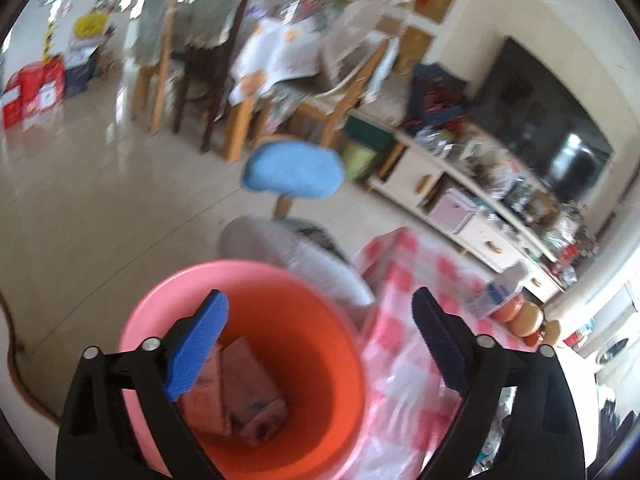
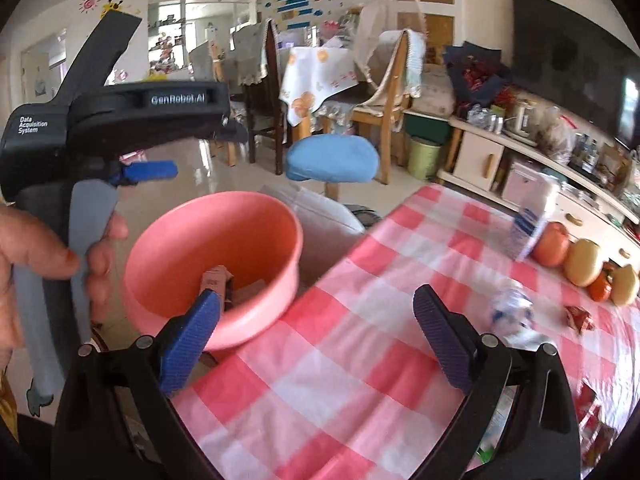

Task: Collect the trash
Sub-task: 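Move both tools back over the table toward the snack bags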

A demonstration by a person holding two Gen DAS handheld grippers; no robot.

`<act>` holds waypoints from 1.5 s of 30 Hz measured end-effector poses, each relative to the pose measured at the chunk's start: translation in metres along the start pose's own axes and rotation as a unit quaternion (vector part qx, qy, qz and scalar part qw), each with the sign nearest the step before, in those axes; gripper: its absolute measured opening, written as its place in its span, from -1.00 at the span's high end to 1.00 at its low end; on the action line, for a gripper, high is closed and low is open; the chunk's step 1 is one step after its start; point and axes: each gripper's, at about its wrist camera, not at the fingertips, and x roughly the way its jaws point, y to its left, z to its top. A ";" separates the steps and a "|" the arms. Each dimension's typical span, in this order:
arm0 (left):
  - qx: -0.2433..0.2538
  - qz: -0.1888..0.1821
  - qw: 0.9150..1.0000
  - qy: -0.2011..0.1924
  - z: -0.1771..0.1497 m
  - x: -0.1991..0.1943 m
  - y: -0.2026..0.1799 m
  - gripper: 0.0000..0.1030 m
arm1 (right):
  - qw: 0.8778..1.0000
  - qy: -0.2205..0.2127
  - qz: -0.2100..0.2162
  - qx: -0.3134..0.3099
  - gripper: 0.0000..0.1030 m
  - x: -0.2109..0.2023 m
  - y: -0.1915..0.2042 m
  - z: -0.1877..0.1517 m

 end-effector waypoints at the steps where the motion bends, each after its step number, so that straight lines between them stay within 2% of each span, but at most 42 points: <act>1: 0.007 -0.007 1.000 -0.005 0.000 -0.001 -0.007 -0.84 | 1.000 -0.002 -0.004 0.003 -0.89 -0.004 -0.003 -0.002; 8: 0.048 -0.071 0.996 -0.030 0.000 -0.010 -0.053 -0.84 | 0.999 -0.021 -0.035 0.036 -0.89 -0.040 -0.039 -0.024; 13: 0.077 -0.103 0.991 -0.042 -0.008 -0.017 -0.080 -0.84 | 0.997 -0.016 -0.062 0.035 -0.89 -0.053 -0.057 -0.041; 17: 0.107 -0.121 0.986 -0.043 -0.017 -0.021 -0.106 -0.84 | 0.996 0.006 -0.087 0.022 -0.89 -0.064 -0.072 -0.066; 22: 0.152 -0.144 0.977 -0.033 -0.030 -0.022 -0.141 -0.84 | 0.994 0.033 -0.102 0.020 -0.89 -0.072 -0.090 -0.094; 27: 0.186 -0.142 0.972 -0.004 -0.040 -0.015 -0.172 -0.84 | 0.995 0.027 -0.086 0.052 -0.89 -0.079 -0.111 -0.114; 32: 0.224 -0.141 0.964 0.012 -0.051 -0.015 -0.196 -0.84 | 0.994 0.001 -0.086 0.062 -0.90 -0.092 -0.125 -0.115; 38: 0.231 -0.159 0.959 0.041 -0.058 -0.010 -0.219 -0.84 | 0.992 -0.023 -0.088 0.092 -0.90 -0.108 -0.146 -0.113; 45: 0.264 -0.182 0.945 0.058 -0.075 -0.006 -0.251 -0.84 | 0.987 -0.029 -0.099 0.120 -0.90 -0.124 -0.178 -0.115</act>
